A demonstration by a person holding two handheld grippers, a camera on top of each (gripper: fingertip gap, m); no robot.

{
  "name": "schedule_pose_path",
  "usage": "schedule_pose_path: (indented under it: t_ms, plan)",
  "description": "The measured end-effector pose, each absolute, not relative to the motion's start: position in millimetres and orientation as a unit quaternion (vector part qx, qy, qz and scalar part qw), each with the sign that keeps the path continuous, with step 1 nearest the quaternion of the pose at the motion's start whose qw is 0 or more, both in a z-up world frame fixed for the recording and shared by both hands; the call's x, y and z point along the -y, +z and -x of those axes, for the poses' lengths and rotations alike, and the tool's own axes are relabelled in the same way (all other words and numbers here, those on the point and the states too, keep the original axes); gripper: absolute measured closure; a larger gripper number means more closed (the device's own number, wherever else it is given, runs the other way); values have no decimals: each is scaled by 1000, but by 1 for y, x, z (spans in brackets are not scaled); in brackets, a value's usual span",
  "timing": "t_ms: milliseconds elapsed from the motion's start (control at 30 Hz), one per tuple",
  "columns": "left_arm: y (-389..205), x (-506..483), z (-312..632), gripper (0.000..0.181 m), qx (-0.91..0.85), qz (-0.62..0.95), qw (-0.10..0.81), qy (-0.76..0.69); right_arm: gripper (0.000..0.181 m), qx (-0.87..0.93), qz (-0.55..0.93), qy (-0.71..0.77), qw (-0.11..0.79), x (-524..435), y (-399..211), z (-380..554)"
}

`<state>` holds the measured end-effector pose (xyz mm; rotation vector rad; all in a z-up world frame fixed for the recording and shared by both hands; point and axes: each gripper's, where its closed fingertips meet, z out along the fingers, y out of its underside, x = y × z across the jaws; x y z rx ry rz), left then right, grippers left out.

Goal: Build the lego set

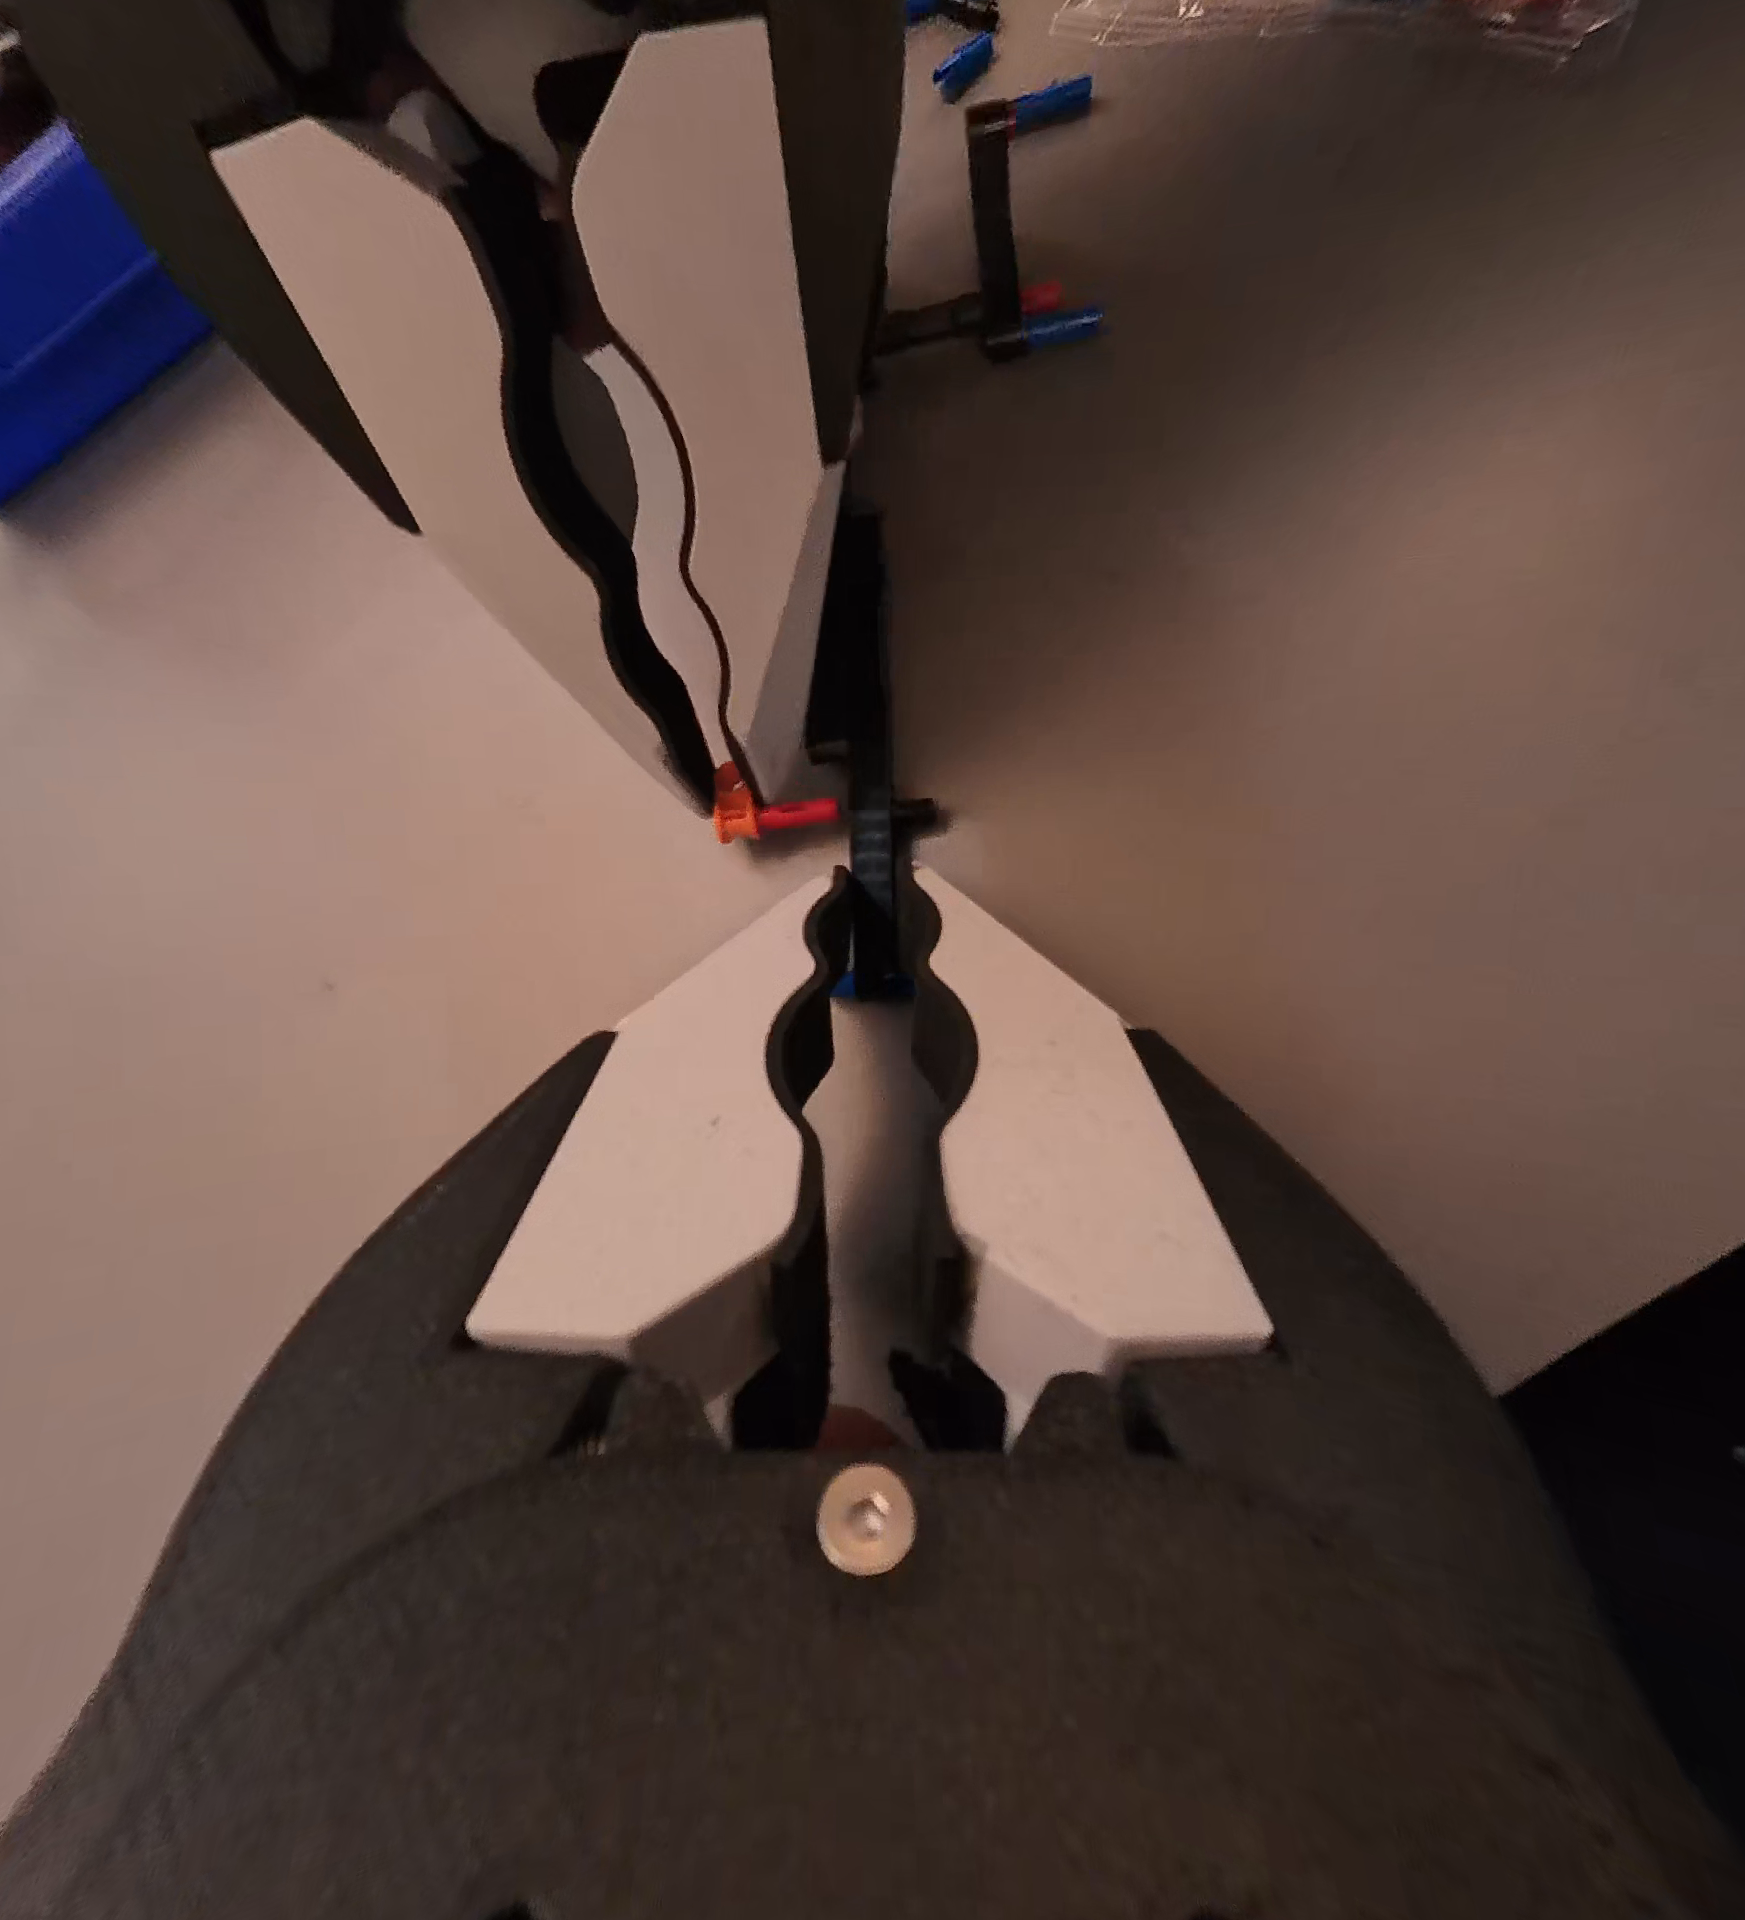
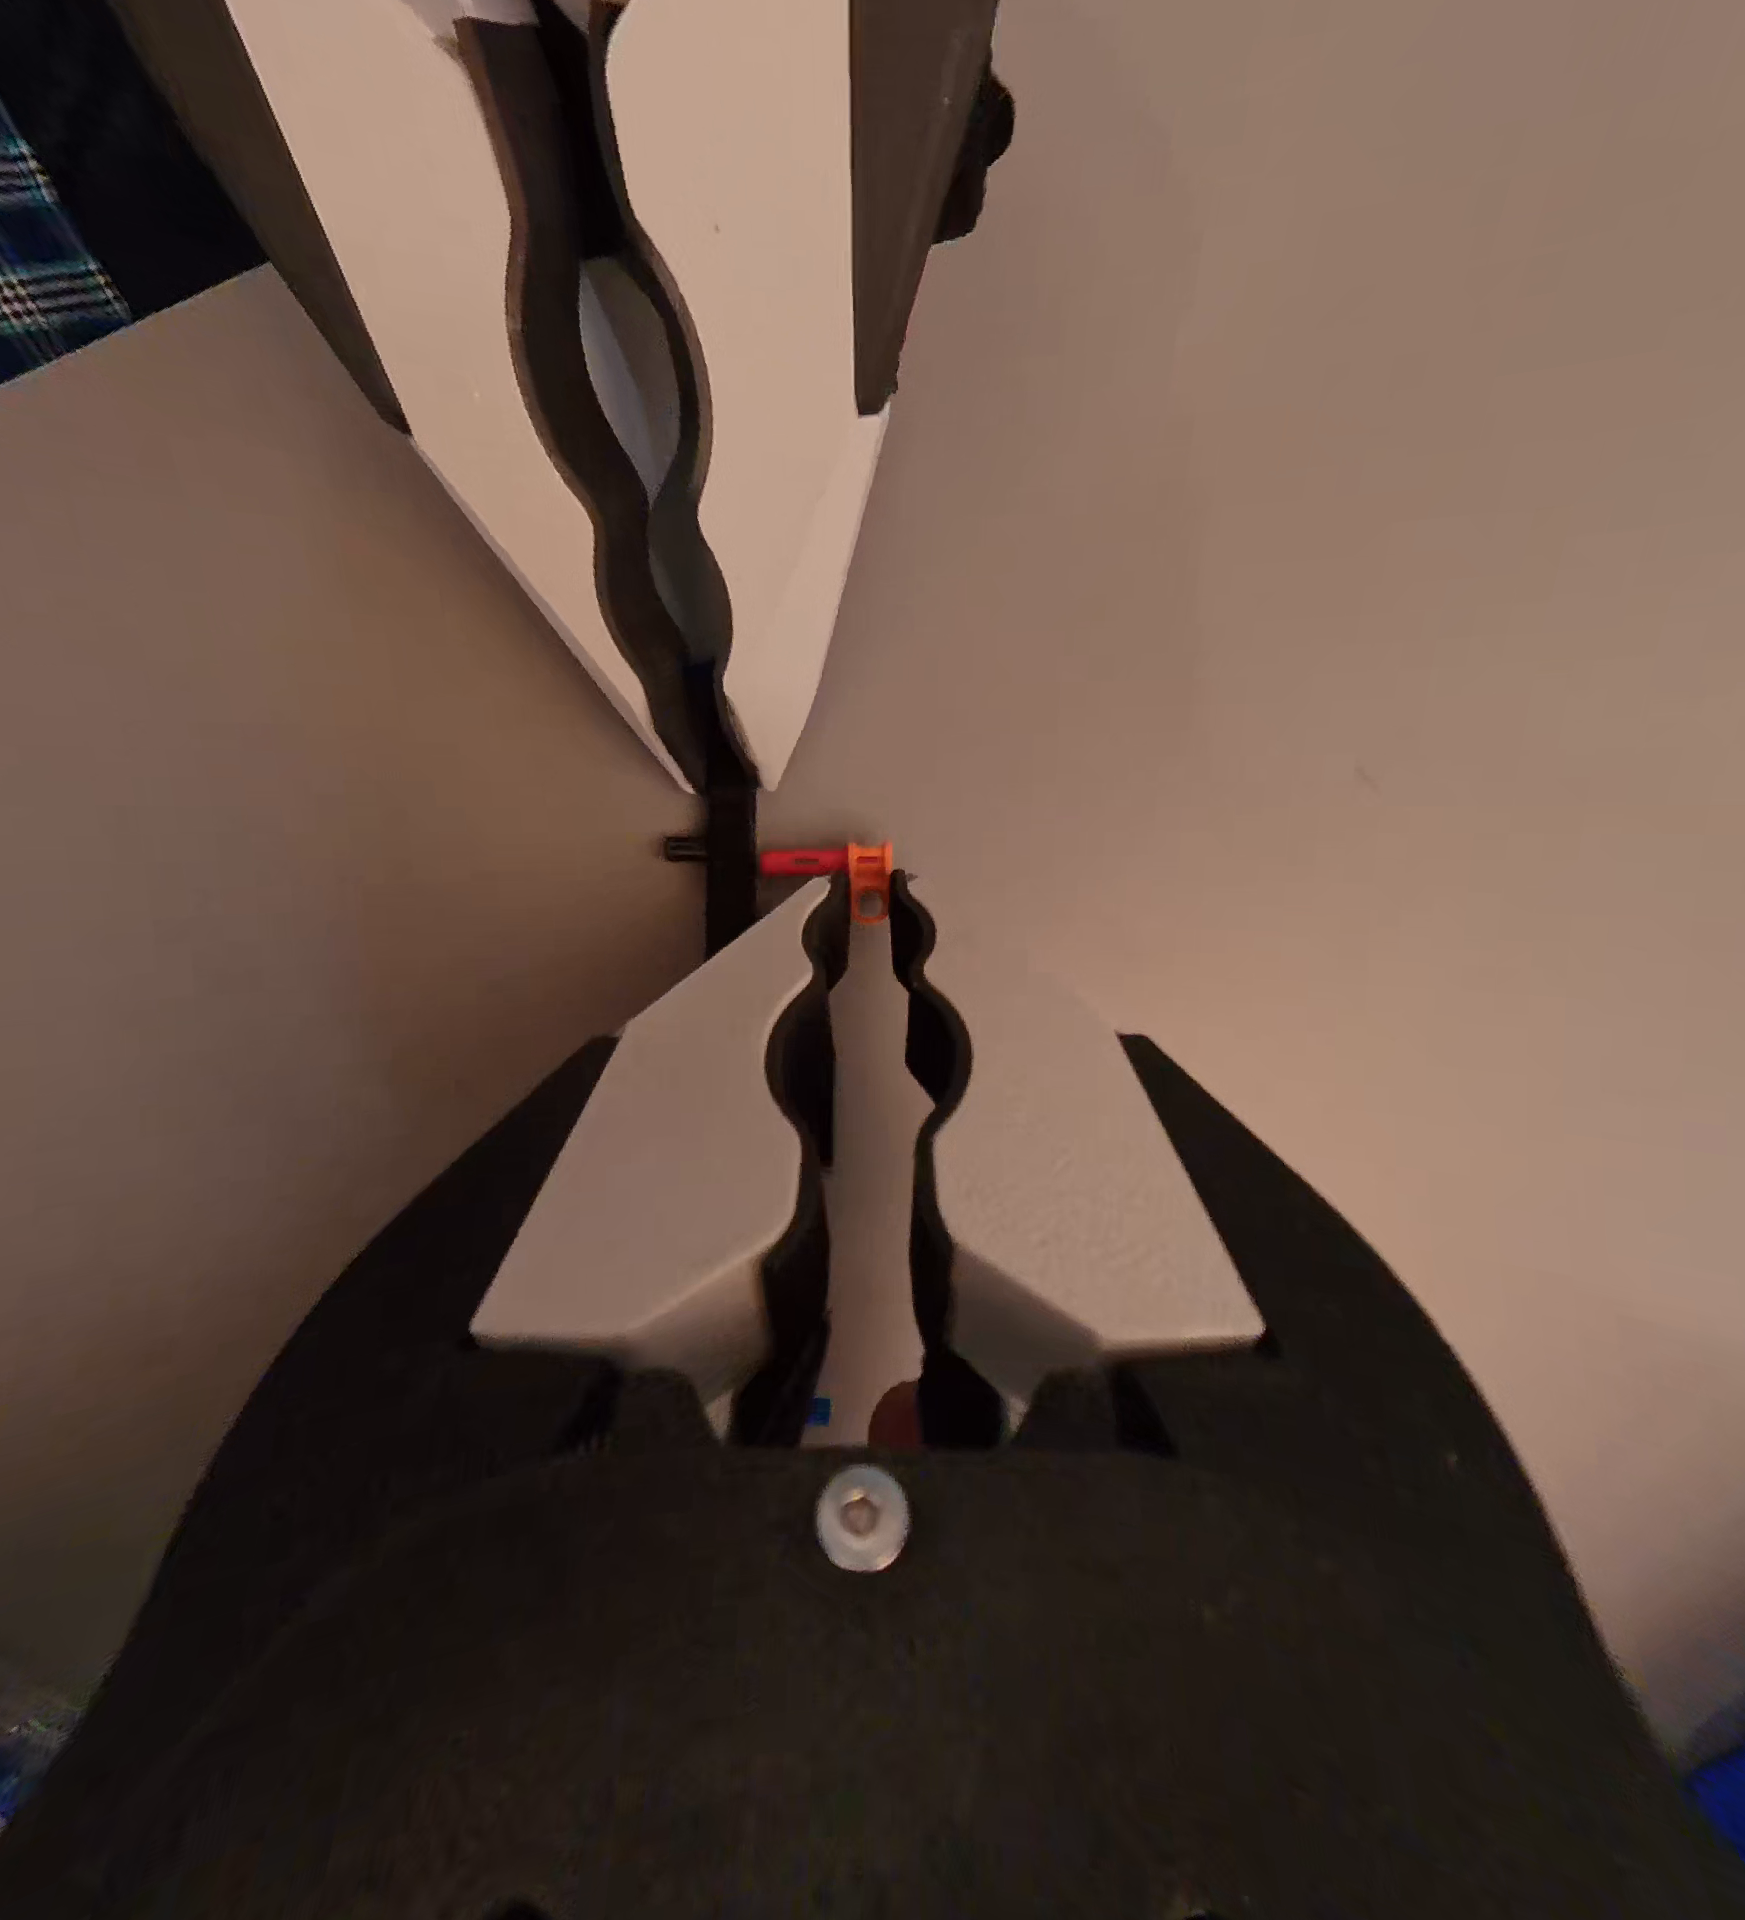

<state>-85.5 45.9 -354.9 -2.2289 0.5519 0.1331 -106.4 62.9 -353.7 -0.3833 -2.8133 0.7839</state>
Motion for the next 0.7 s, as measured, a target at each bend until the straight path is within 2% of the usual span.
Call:
schedule_pose_path:
  t_ms: [33,333,700]
  plan:
    - [-355,-46,86,175,-226,881,409,69,177,951,128,263,98,-63,-354,105]
    - [-351,-52,84,175,-271,847,420,183,177,943,127,281,123,-64,-344,104]
    - [-351,-54,84,175,-269,844,422,194,177,953,95,254,134,-65,-349,104]
